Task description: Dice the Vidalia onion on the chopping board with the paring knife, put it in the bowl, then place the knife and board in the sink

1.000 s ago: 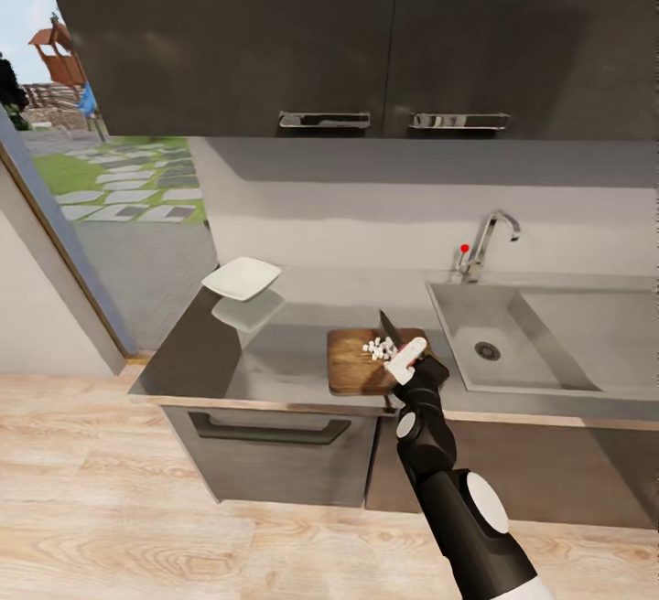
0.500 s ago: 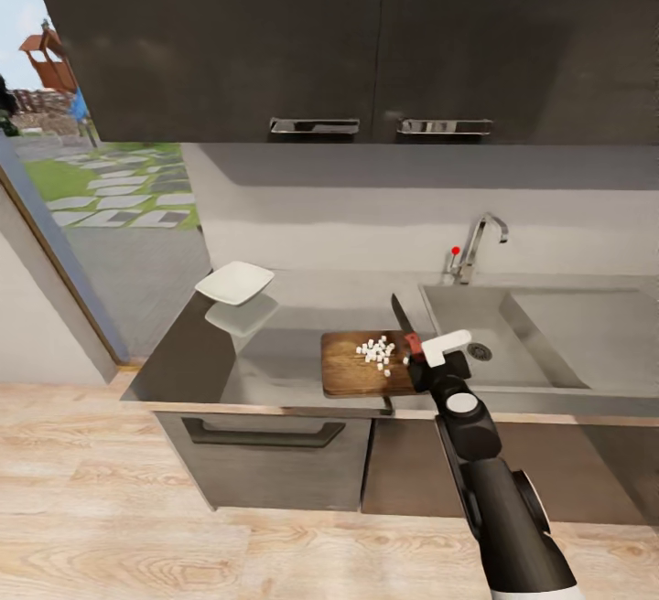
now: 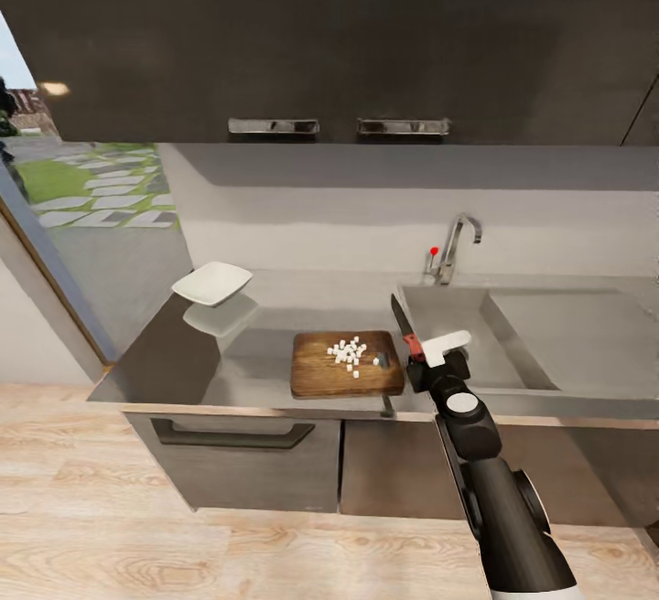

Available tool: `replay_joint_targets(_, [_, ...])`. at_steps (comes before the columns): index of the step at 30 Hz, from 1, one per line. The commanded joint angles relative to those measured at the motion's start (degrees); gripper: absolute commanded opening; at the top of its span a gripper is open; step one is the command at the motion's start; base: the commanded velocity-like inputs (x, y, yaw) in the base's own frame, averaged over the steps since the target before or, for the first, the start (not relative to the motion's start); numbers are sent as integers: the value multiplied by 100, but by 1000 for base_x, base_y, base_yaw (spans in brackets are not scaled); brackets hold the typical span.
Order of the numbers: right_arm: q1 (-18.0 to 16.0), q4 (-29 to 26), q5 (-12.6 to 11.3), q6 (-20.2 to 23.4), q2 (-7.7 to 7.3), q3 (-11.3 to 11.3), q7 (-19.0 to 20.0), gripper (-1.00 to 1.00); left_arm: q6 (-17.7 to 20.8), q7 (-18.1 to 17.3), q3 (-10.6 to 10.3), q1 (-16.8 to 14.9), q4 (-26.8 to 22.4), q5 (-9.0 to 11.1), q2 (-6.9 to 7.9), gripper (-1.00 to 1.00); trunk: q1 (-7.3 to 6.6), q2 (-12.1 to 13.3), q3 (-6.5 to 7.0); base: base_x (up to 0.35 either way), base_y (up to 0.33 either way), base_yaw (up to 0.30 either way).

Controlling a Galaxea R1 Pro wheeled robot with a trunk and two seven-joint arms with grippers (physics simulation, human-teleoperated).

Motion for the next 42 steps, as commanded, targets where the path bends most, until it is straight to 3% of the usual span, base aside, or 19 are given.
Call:
replay_joint_targets(1, [-4, -8, 61, 29, 2, -1, 50, -100, -10, 26, -40, 1, -9, 55, 9, 100, 5, -11, -11, 122, -303, 0])
replay_joint_targets(18, [-4, -8, 54, 31, 47, -3, 53, -100, -16, 45, -16, 1, -230, 50, 20, 100, 5, -11, 2, 162, -206, -79])
replay_joint_targets(20, [-4, -2, 48, 34, 60, -221, 56, -100, -18, 58, 3, 1, -381, 60, 54, 100, 5, -11, 2, 10, -6, -1])
replay_joint_targets(21, [-4, 0, 26, 43, 81, -709, 52, -100, -19, 66, 12, 1, -468, 73, 80, 100, 5, -11, 2, 2, -1, 0])
replay_joint_targets(23, [-4, 2, -96, 49, 116, -1048, 51, -100, -14, 73, 18, 1, -530, 80, 125, 100, 5, -11, 2, 1, 0, 0])
replay_joint_targets(25, [-4, 48, -209, 60, 139, -1171, 45, -100, -5, 77, 40, 1, -593, 92, 158, 100, 5, -11, 2, 0, 0, 0])
replay_joint_targets(28, [-4, 385, -249, 64, 143, -1208, -94, -100, 2, 72, 255, 1, -767, 96, 181, 100, 5, -11, 2, 0, 0, 0])
replay_joint_targets(32, [-43, 648, -333, 55, 145, -1207, -630, -100, 3, 70, 309, 1, -796, 96, 189, 100, 5, -11, 2, 0, 0, 0])
replay_joint_targets(35, [-636, 1445, -519, 60, 143, -1205, -788, -100, -4, 70, 314, 1, -806, 97, 199, 100, 5, -11, 2, 0, 0, 0])
replay_joint_targets(40, [-1600, 2866, -595, 49, 113, -1221, -833, -100, -2, 70, 312, 1, -809, 97, 202, 100, 5, -11, 2, 0, 0, 0])
replay_joint_targets(42, [-2145, 3597, -601, 47, 82, -1235, -837, -100, -2, 70, 312, 1, -809, 97, 202, 100, 5, -11, 2, 0, 0, 0])
